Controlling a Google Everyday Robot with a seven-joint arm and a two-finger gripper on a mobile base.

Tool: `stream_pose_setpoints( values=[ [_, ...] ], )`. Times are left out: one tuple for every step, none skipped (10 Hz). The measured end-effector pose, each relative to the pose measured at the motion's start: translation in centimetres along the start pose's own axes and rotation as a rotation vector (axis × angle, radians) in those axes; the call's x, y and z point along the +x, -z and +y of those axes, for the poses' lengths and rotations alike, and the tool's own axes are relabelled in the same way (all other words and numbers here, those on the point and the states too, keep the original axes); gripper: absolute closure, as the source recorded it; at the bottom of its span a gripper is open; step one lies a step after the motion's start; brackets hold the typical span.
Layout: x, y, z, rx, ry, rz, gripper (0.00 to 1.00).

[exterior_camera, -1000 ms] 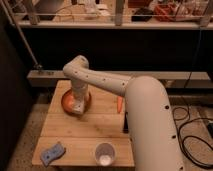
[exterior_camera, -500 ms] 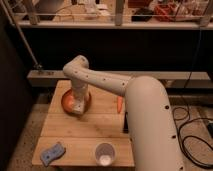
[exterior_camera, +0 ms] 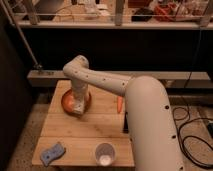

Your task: Place the bottle in the ceramic bowl

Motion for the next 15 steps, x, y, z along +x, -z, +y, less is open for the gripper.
stream_pose_setpoints(
  values=[
    [0.00, 0.00, -0.01, 0.000, 0.001, 0.000, 0.63],
    [0.00, 0.00, -0.01, 0.000, 0.003, 0.000, 0.63],
    [0.02, 0.03, -0.02, 0.001, 0.004, 0.001, 0.63],
    [0.01, 0.03, -0.02, 0.001, 0.006, 0.001, 0.63],
    [0.01, 0.03, -0.02, 0.001, 0.006, 0.001, 0.63],
    [0.01, 0.03, -0.02, 0.001, 0.008, 0.000, 0.63],
    [0.00, 0.02, -0.01, 0.001, 0.009, 0.000, 0.63],
    [-0.01, 0.01, -0.01, 0.001, 0.011, 0.000, 0.63],
    [0.00, 0.02, -0.01, 0.001, 0.012, 0.001, 0.63],
    [0.01, 0.03, -0.01, 0.001, 0.013, 0.001, 0.63],
    [0.00, 0.01, 0.00, 0.001, 0.014, 0.000, 0.63],
    [-0.01, 0.00, 0.00, 0.001, 0.015, 0.001, 0.63],
    [-0.01, 0.00, -0.02, 0.001, 0.017, 0.001, 0.63],
    [-0.01, 0.02, -0.02, 0.001, 0.018, 0.001, 0.63],
    [0.02, 0.13, -0.05, 0.002, 0.020, 0.003, 0.63]
  ],
)
